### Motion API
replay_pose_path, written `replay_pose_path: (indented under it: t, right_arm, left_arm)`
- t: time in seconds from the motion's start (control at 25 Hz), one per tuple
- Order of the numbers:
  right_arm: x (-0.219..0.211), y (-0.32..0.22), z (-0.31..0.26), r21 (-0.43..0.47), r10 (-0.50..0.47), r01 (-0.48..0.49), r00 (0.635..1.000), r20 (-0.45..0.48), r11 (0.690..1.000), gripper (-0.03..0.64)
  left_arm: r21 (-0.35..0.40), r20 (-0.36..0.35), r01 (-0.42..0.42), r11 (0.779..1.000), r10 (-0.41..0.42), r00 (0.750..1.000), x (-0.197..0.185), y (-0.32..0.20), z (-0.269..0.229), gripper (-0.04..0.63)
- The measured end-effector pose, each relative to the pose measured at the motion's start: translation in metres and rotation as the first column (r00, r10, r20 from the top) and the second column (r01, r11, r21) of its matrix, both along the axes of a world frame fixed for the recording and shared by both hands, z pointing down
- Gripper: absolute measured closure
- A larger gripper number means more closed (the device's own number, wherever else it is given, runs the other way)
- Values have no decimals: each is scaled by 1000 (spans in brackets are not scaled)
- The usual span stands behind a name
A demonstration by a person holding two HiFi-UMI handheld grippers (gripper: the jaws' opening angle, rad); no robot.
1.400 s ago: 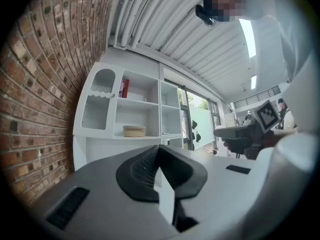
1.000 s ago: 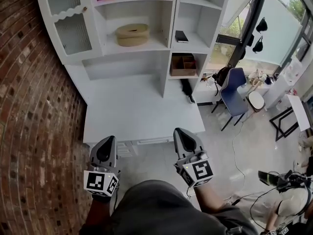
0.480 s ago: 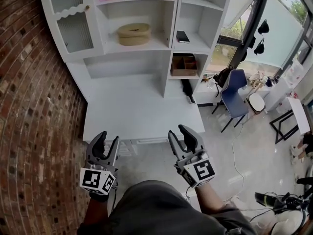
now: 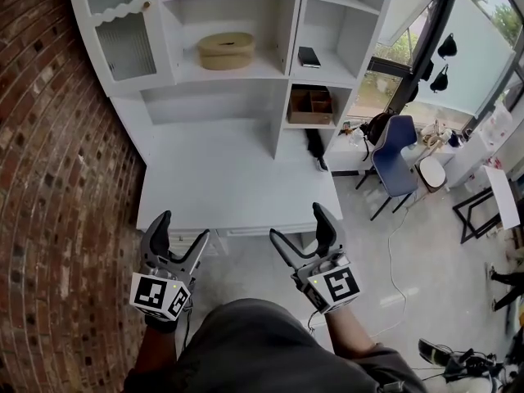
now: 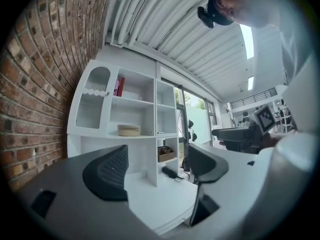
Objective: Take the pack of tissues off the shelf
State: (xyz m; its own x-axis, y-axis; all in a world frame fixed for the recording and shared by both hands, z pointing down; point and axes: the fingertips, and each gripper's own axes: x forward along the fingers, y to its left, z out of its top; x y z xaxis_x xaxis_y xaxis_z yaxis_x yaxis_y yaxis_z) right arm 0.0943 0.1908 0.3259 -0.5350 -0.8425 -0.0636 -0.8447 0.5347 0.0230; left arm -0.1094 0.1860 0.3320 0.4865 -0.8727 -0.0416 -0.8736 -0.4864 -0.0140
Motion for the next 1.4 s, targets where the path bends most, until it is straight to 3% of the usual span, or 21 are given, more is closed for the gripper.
replay_pose_path:
  t: [0.32,0.68,1.4]
  right_arm:
    - [15,-11,7,-16,-41,41,999,-9,999,199]
    - [13,-46,20,-44,-60,60,998,-10,997,199]
    - [-25,-214,11,-56,24,-26,999,-37,998,199]
  left_arm:
    - [-2,9,30,1000,-30,1000,16,-14,-1,224]
    - [-23,2,48,999,-48,999,9,-49,8,224]
    - [-44,-40,-58,997,57,998,-23,-244,12,225]
